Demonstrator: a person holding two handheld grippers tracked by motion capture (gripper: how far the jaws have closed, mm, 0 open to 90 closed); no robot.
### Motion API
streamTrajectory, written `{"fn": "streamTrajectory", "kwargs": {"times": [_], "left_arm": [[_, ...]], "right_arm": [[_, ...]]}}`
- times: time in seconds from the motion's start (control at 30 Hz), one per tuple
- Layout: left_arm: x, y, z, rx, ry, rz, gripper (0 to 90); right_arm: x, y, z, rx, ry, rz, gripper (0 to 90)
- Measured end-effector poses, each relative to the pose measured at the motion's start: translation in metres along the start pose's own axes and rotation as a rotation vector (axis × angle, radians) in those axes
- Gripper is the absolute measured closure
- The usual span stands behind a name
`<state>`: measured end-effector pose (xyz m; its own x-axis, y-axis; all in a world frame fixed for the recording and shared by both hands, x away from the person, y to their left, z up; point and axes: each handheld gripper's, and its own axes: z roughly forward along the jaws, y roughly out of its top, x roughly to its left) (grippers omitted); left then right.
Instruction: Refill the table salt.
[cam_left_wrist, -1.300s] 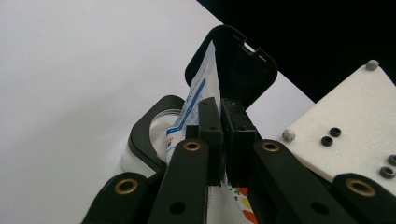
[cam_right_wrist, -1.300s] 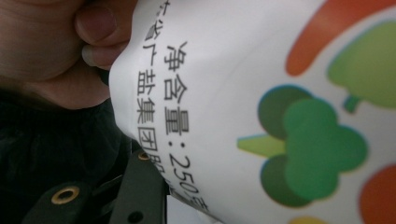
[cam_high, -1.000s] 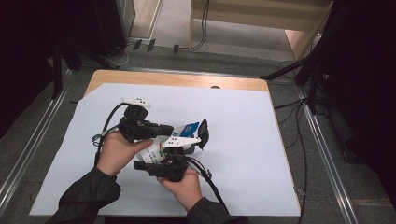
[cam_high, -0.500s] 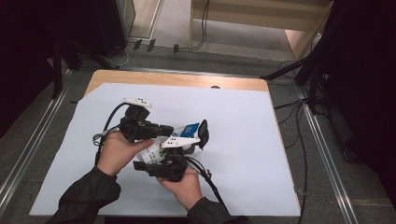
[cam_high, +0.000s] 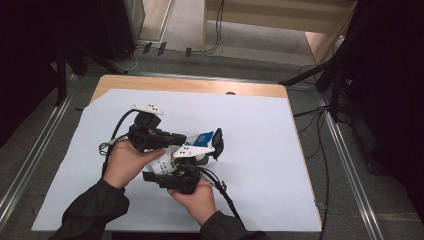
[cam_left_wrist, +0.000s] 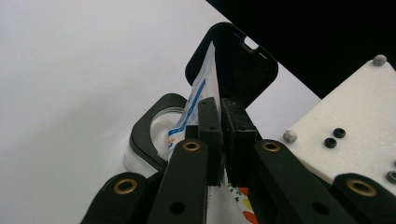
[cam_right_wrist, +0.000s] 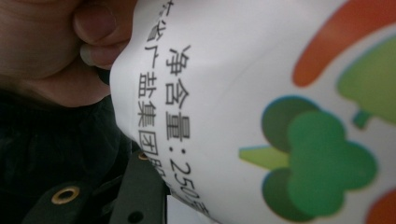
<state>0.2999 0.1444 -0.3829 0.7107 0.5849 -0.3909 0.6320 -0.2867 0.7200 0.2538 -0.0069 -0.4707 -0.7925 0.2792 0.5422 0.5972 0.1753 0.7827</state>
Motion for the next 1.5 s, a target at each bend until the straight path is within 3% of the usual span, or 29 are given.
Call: {"fn": "streamTrajectory", "kwargs": {"times": [0.47,0.83,1.2,1.5], "left_arm": [[0.001,0.001,-0.002,0.001,-0.012,0.001,87.2],[0.002,-0.001,-0.001,0.002,-0.012,0.002,86.7],[0.008,-0.008,0.0,0.028,-0.007,-0.005,86.8],[0.014,-0.016,-0.002,0.055,-0.025,-0.013,85.8]], "right_arm": [[0.001,0.001,0.0,-0.01,0.021,0.027,65.0],[-0.001,-0.001,0.001,-0.008,0.016,0.021,64.2],[-0.005,-0.006,0.006,0.021,-0.021,-0.026,63.2],[-0.005,-0.013,0.012,0.051,-0.067,-0.103,63.6]]}}
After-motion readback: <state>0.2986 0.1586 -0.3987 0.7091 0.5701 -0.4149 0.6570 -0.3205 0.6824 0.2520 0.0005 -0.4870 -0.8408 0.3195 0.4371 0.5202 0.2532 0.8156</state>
